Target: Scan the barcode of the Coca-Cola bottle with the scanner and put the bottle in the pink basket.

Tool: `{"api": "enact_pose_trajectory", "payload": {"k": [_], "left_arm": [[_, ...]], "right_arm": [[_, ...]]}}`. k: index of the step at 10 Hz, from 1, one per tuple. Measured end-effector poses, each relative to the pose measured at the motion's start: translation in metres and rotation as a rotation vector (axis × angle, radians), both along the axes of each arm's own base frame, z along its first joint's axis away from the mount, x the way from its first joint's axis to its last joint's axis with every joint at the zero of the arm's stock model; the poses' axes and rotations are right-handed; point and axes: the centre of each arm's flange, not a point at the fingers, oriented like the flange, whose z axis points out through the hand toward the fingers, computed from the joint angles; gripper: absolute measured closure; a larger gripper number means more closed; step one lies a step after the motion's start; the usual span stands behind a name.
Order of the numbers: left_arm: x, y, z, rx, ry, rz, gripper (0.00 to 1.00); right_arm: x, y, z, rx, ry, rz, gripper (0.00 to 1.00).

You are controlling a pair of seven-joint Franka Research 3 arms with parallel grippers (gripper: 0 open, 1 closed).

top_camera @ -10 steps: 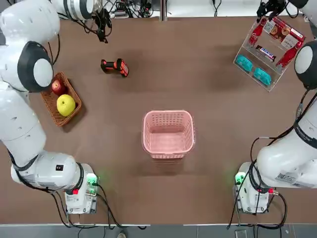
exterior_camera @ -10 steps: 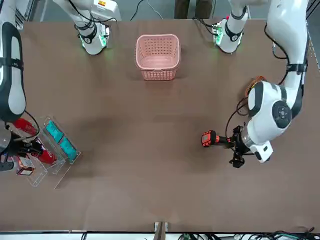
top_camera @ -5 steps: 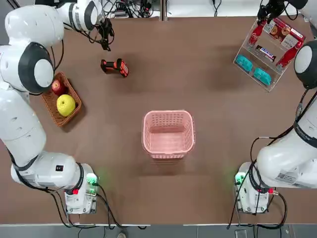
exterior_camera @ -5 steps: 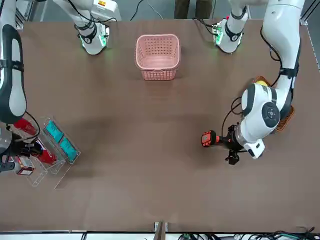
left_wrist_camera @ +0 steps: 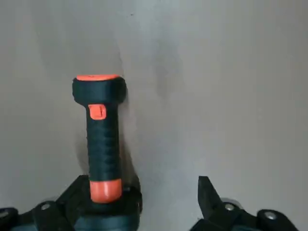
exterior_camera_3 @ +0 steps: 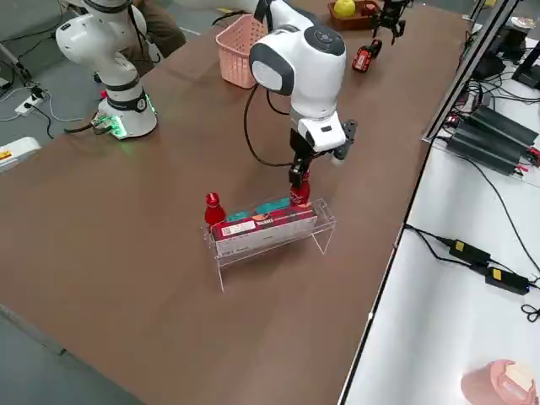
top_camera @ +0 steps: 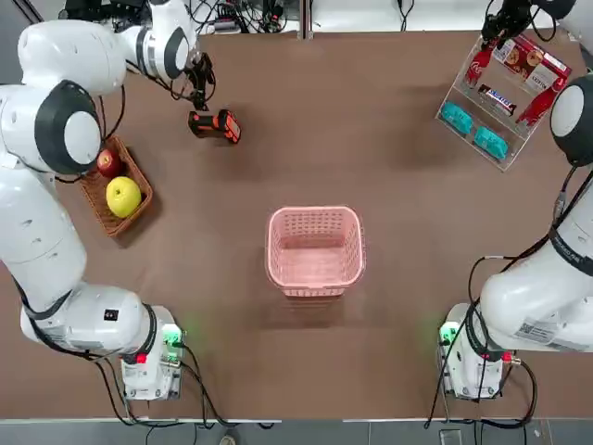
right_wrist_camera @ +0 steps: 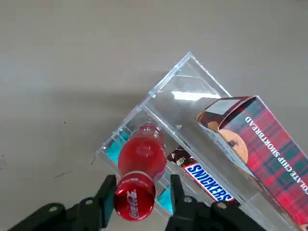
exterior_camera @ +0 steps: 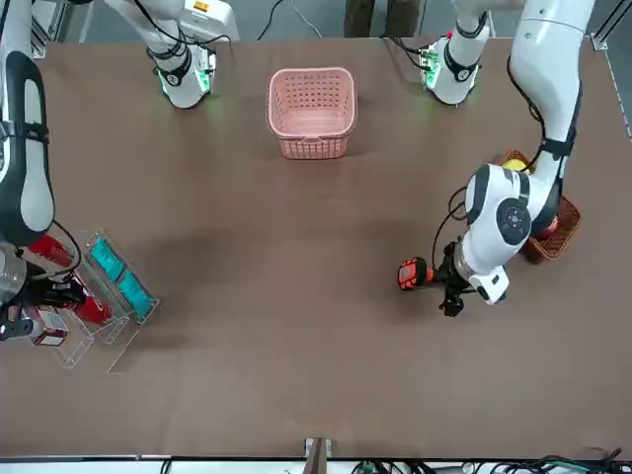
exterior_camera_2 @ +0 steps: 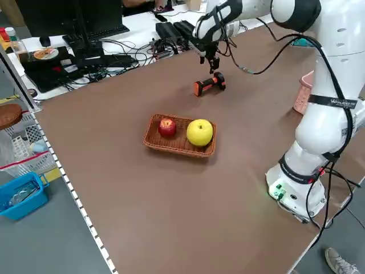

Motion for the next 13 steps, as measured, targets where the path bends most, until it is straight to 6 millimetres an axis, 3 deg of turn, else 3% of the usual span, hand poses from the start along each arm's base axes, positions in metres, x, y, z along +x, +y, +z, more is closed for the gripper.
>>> {"api": "enact_pose_trajectory", "payload": {"k": [3, 8, 13], "left_arm": [[-0.006, 0.001, -0.008, 0.001, 0.002, -0.002, 0.00], [-0.017, 0.002, -0.026, 0.008, -0.007, -0.002, 0.00], [-0.021, 0.003, -0.040, 0.014, -0.014, -0.013, 0.00]], "right_arm": [[0.000, 0.001, 0.000, 0.003, 0.000, -0.001, 0.58], [0.001, 0.003, 0.001, 0.034, -0.008, -0.013, 0.56], [0.001, 0.001, 0.002, 0.033, -0.013, -0.014, 0.67]]}}
